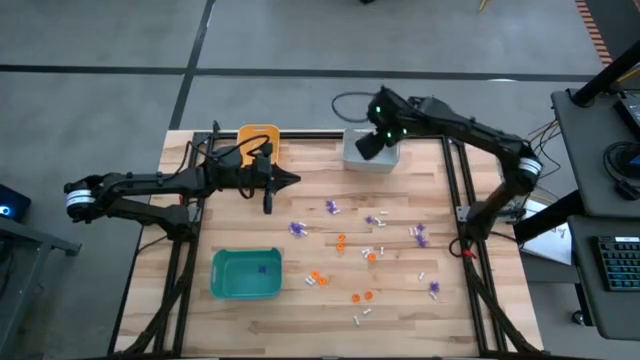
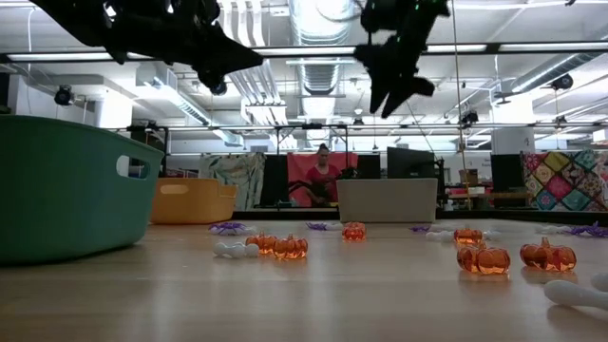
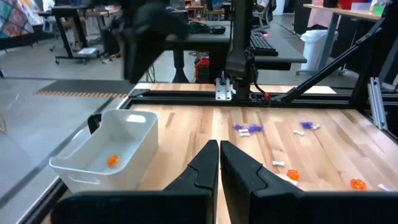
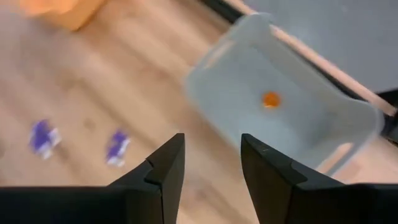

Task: Sort Halloween decoration
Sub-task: Put the blue spider toy into the green bin

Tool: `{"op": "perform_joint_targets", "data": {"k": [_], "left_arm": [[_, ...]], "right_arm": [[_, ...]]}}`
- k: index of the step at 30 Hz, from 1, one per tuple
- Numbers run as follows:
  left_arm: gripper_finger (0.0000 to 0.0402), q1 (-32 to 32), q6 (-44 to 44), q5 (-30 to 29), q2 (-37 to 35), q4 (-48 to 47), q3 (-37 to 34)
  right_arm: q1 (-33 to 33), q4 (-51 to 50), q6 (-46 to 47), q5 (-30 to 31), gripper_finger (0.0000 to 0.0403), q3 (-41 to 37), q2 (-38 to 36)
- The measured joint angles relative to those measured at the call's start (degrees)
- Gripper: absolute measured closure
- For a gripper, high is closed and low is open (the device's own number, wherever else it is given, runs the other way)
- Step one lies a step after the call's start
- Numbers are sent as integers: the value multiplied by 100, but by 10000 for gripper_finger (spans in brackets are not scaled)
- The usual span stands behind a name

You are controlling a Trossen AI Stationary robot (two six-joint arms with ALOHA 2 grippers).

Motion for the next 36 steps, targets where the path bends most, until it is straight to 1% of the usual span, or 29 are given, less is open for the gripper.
{"op": "perform_joint_targets", "data": {"k": [9,13,17,25,30,32,36], "left_arm": [[402,-160,-287,14,0,-197,-7],[402,-281,-372,14,0,-192,-7],[402,-410,-546,10,0,-178,-7],[402,-675,-646,5,22,-151,-9],[402,-776,-649,-1,321,82,-8],[402,-806,-650,-2,550,161,32],[402,-808,-565,-3,1094,244,271]], "right_arm": [[1640,212,37,7,273,-816,-640],[2251,819,95,9,278,-1388,-801],[2696,1647,161,9,283,-2003,-916],[3180,3591,237,16,291,-3305,-1218],[3289,4805,383,25,297,-4049,-1303],[3293,5017,385,23,300,-4252,-1307],[3291,5051,485,25,310,-4405,-1309]]}}
